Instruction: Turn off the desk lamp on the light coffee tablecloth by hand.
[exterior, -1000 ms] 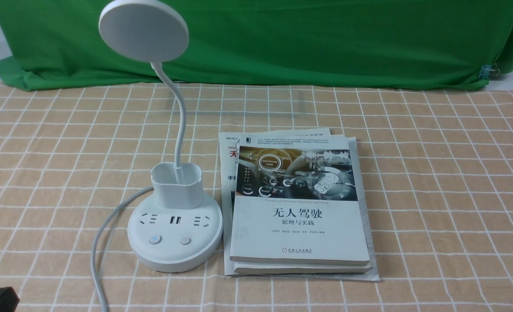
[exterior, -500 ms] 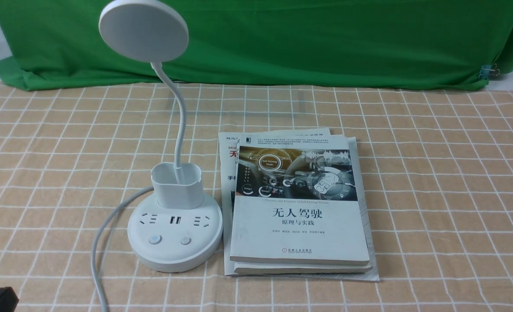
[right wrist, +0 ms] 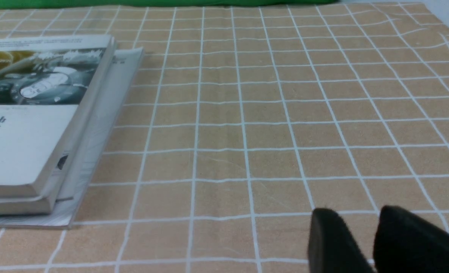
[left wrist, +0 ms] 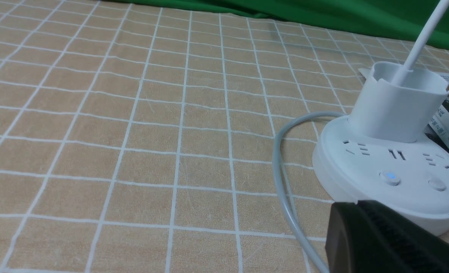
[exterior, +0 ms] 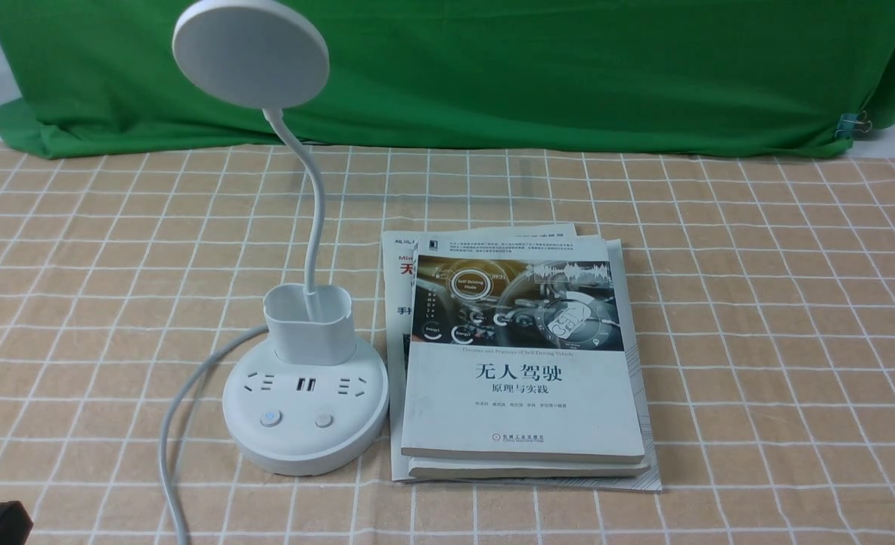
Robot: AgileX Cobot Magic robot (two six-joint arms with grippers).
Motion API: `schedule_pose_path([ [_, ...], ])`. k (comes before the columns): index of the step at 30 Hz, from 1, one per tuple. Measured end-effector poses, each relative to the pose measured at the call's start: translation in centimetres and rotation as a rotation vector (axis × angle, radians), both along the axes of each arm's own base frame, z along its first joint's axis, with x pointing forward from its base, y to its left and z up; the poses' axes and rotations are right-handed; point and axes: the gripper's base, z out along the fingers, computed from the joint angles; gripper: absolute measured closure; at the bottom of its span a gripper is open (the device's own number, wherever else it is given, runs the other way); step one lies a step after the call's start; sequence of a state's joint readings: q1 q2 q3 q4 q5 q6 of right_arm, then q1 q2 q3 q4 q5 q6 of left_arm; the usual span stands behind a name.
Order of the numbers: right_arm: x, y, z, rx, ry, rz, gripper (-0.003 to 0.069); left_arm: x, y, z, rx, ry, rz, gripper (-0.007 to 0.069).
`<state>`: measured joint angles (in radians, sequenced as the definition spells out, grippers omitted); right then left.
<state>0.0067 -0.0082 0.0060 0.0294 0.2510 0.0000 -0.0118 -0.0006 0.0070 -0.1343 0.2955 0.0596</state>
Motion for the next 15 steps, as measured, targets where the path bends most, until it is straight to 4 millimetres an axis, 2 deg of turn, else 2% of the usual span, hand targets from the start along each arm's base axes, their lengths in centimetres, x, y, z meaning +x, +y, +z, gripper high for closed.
schedule_pose_path([
  [15, 0.00, 0.00, 0.00, 0.000, 0.000, 0.000, 0.0416, 0.00, 0.00, 0.00, 0.000, 0.000, 0.000, 0.0628],
])
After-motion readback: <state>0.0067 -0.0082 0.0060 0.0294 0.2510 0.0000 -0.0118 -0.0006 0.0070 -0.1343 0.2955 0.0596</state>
